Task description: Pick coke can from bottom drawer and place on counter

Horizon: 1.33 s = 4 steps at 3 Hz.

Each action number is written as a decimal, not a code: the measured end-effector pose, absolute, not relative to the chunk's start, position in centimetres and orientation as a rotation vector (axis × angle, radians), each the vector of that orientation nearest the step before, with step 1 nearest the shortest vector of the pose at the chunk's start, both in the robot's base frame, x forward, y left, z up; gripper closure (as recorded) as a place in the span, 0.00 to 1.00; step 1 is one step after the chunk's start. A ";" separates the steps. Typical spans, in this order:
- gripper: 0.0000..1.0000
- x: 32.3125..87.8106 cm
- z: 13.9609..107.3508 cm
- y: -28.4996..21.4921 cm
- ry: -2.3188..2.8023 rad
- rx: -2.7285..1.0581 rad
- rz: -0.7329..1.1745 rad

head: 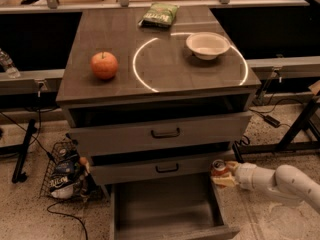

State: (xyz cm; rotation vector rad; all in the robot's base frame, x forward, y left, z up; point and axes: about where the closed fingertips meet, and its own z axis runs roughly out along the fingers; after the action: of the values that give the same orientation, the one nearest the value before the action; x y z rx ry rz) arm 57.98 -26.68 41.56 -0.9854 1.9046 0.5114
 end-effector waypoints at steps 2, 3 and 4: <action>1.00 58.4 50.6 -30.3 1.885 -0.946 0.473; 1.00 57.8 55.0 -32.3 1.876 -0.908 0.455; 1.00 56.3 61.6 -33.2 1.837 -0.860 0.466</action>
Offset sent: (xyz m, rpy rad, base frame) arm 0.0026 -0.0659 0.1453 0.0027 -0.0586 -0.0776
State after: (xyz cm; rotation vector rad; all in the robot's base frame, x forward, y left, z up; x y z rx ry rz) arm 56.29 -33.17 61.58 -0.8603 1.8374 0.4660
